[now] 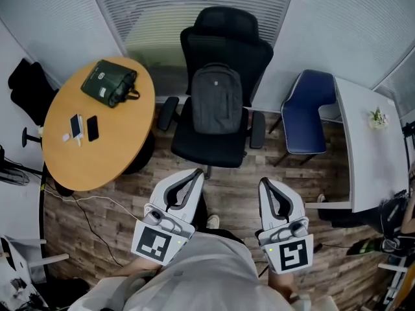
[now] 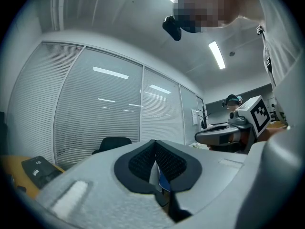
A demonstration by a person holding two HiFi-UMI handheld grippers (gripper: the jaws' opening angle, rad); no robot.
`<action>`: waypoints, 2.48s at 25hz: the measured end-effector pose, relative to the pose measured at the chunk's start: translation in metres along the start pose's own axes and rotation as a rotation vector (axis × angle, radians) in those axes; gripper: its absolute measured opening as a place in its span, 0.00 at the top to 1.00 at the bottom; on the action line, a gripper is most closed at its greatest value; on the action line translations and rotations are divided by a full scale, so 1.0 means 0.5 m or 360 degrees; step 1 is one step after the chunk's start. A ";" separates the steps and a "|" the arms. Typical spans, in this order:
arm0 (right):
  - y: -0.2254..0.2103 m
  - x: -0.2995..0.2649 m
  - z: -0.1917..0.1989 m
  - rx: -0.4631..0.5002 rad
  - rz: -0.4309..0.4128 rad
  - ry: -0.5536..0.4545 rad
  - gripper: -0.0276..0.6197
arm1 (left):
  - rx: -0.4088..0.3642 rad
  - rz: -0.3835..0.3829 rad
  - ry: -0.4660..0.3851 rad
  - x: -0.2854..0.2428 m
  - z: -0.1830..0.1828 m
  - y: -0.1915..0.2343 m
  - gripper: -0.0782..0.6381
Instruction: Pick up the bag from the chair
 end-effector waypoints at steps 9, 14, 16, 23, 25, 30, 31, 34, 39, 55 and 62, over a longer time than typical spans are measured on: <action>-0.048 -0.082 -0.001 0.0023 0.0027 0.0018 0.95 | 0.0012 0.0019 -0.0023 -0.079 0.003 0.059 0.88; -0.080 -0.147 -0.002 0.0032 0.0030 0.0030 0.95 | 0.0013 0.0023 -0.0017 -0.135 0.008 0.109 0.88; -0.092 -0.180 -0.004 0.0033 0.0029 0.0028 0.95 | 0.0019 0.0022 -0.0025 -0.159 0.008 0.135 0.88; -0.147 -0.305 -0.011 0.0046 0.0036 0.0056 0.95 | 0.0036 0.0050 -0.0017 -0.257 0.012 0.220 0.88; -0.163 -0.341 -0.014 0.0044 0.0041 0.0060 0.95 | 0.0034 0.0060 -0.0010 -0.285 0.014 0.246 0.88; -0.199 -0.433 -0.017 0.0050 0.0045 0.0070 0.95 | 0.0046 0.0083 0.0001 -0.356 0.021 0.311 0.88; -0.206 -0.451 -0.017 0.0048 0.0046 0.0075 0.95 | 0.0051 0.0085 0.0003 -0.369 0.022 0.325 0.88; -0.226 -0.503 -0.018 0.0047 0.0046 0.0090 0.95 | 0.0056 0.0092 0.0009 -0.407 0.025 0.364 0.88; -0.260 -0.575 -0.017 0.0058 0.0047 0.0117 0.95 | 0.0075 0.0089 0.0022 -0.462 0.037 0.421 0.88; -0.349 -0.669 0.001 0.0037 0.0062 0.0138 0.95 | 0.0082 0.0119 0.0070 -0.580 0.063 0.470 0.88; -0.397 -0.655 0.008 0.0033 0.0032 0.0135 0.95 | 0.0058 0.0081 0.0066 -0.621 0.058 0.443 0.88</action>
Point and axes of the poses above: the fingertips, and each gripper's own axes: x backward along the fingers, y to its left, z out of its underside, the point moved 2 cm from there along x, backward along the fingers, and after that the axes turned 14 degrees about -z, right-handed, at the moved point
